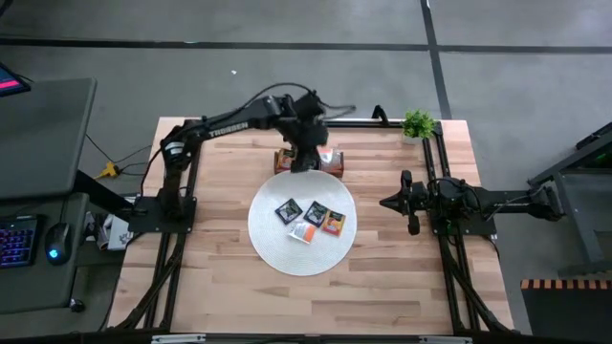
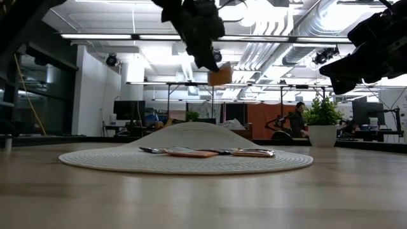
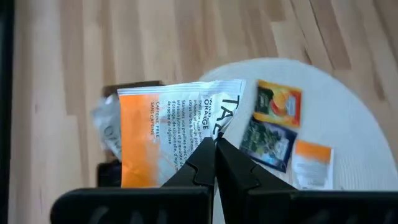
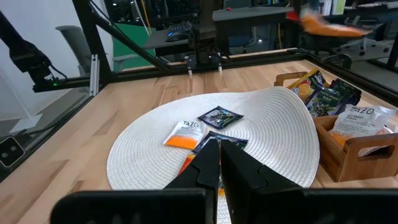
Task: Pick & Place Tea
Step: Put the white tea bag into the right section of the wooden organizer
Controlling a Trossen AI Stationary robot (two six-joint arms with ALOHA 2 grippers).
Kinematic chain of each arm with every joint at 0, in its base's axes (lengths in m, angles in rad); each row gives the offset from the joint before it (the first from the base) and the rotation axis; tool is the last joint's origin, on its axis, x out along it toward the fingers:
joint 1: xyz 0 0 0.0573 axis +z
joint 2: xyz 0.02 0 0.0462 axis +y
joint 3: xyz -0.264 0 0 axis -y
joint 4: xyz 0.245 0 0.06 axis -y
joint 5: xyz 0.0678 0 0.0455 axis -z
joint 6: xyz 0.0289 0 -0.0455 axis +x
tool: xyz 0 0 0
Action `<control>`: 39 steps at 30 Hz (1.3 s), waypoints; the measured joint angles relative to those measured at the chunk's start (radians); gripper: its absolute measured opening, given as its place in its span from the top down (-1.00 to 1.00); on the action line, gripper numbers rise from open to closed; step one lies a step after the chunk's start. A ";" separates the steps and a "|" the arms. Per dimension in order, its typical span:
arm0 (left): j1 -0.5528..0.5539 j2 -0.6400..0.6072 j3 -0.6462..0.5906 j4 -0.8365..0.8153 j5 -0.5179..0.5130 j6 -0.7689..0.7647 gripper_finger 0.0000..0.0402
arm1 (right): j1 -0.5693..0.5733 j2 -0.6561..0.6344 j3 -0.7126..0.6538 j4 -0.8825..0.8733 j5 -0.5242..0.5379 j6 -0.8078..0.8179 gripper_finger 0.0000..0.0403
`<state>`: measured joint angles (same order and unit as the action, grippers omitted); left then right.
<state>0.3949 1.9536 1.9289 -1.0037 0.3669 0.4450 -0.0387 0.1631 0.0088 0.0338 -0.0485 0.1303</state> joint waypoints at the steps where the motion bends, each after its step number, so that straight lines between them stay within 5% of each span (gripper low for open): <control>1: -0.019 -0.003 0.000 0.002 -0.022 0.016 1.00 | 0.000 0.000 0.000 0.000 0.000 0.000 0.94; 16: -0.202 -0.006 0.001 0.032 -0.195 0.061 1.00 | 0.000 0.000 0.000 0.000 0.001 0.000 0.94; 22: -0.216 -0.006 0.001 0.095 -0.374 0.024 1.00 | -0.001 0.000 0.000 0.014 0.159 0.000 0.94; 29: -0.219 -0.005 0.001 0.097 -0.375 -0.036 1.00 | 0.000 0.000 0.000 0.052 0.236 0.116 0.94; 39: -0.219 -0.004 0.001 0.097 -0.382 -0.125 1.00 | -0.001 0.004 0.000 0.191 0.593 0.337 0.94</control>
<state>0.1761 1.9495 1.9297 -0.9070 -0.0147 0.3195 -0.0399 0.1670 0.0088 0.2243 0.5442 0.4668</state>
